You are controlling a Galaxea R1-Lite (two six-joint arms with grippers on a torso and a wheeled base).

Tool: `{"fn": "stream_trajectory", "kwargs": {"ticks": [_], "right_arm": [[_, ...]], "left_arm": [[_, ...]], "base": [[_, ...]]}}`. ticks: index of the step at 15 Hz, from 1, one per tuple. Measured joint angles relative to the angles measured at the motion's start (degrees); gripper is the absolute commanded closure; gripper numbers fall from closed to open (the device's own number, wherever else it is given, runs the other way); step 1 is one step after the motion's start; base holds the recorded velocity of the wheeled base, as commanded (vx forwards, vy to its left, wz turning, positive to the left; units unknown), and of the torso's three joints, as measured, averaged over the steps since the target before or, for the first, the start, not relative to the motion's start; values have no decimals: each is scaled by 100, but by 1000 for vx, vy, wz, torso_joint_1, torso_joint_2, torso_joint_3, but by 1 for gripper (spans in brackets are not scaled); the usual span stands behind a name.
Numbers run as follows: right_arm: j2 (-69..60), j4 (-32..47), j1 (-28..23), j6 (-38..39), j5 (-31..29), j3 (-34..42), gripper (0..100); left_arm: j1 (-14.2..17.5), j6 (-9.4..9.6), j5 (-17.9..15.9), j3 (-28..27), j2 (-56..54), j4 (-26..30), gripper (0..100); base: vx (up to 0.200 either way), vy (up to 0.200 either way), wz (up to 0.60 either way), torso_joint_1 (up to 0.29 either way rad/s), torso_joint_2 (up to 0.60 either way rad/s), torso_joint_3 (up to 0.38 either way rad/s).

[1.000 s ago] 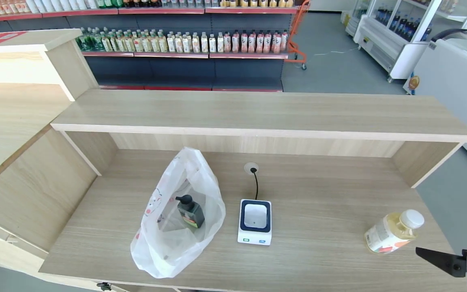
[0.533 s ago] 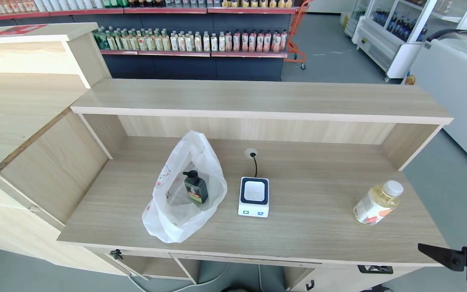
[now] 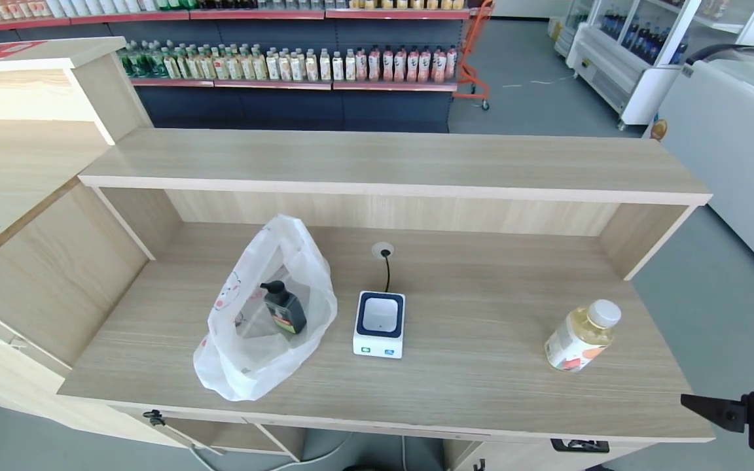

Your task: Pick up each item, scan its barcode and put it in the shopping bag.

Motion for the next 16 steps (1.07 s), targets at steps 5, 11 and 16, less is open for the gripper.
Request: {"fn": "stream_trajectory", "kwargs": {"ticks": [5, 11, 16], "right_arm": [[446, -101, 6, -414, 400, -50, 0], [1690, -2308, 160, -1058, 1318, 330, 0], [2324, -3131, 196, -2002, 1574, 846, 0]], "left_arm": [[2, -22, -2, 0, 0, 0, 0], [5, -22, 0, 0, 0, 0, 0], [0, -21, 2, 0, 0, 0, 0]], "base": [[0, 0, 0, 0, 0, 0], [0, 0, 0, 0, 0, 0], [0, 0, 0, 0, 0, 0]]}}
